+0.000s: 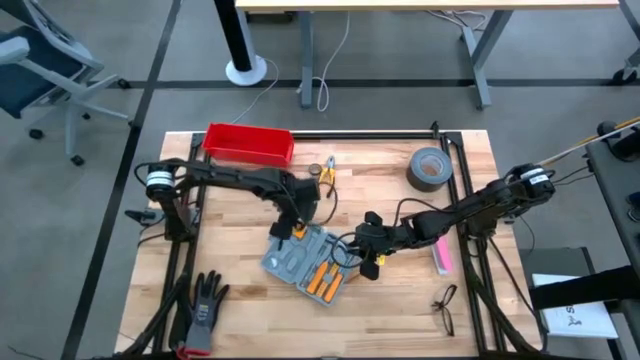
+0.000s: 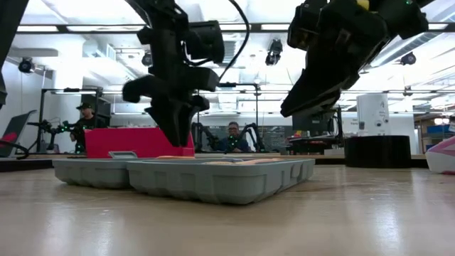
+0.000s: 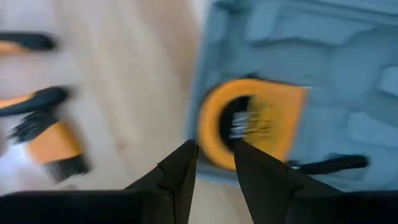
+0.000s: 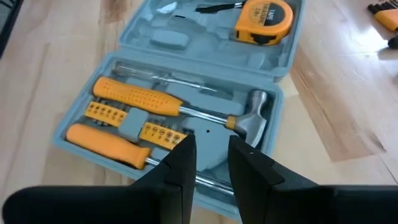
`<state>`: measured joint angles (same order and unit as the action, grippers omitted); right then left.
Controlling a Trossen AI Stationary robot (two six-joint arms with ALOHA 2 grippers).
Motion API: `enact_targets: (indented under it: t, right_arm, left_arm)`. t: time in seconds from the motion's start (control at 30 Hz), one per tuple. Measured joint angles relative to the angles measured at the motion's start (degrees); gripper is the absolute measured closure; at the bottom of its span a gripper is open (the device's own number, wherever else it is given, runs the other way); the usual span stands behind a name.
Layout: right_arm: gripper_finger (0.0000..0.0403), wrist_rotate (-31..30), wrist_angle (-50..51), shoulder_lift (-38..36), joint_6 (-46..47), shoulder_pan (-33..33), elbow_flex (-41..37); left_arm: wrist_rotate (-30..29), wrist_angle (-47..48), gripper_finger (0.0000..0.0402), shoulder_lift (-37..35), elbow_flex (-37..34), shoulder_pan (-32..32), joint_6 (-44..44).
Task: Prefit tool cases
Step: Remove the tape measure from the gray toolbox
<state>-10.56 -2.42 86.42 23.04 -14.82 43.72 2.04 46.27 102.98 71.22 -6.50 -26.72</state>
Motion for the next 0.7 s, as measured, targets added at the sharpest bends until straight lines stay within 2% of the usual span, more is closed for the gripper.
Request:
enact_targets:
  t: [0.2, 0.37, 0.53, 0.7]
  right_arm:
    - [0.0339, -0.07, -0.02, 1.22, 1.06, -0.06, 0.00]
    - [0.0343, 0.05, -0.74, 3.25, 1.90, -0.19, 0.00]
    - [0.0336, 0.00, -1.67, 4.58, 1.56, -0.17, 0.00]
    - [0.0330, -0.20, -2.73, 4.52, 0.38, -0.17, 0.00]
  left_arm:
    - [-0.09, 0.01, 0.0277, 0.00, -0.05, 4.72, 6.01]
    - [-2.61, -0.10, 0.0268, 0.00, 1.15, 6.83, 19.93]
    - [-7.39, -0.08, 0.0257, 0.00, 2.90, 7.11, 39.13]
    - [-7.51, -0.25, 0.0236, 0.24, 3.08, 6.48, 49.19]
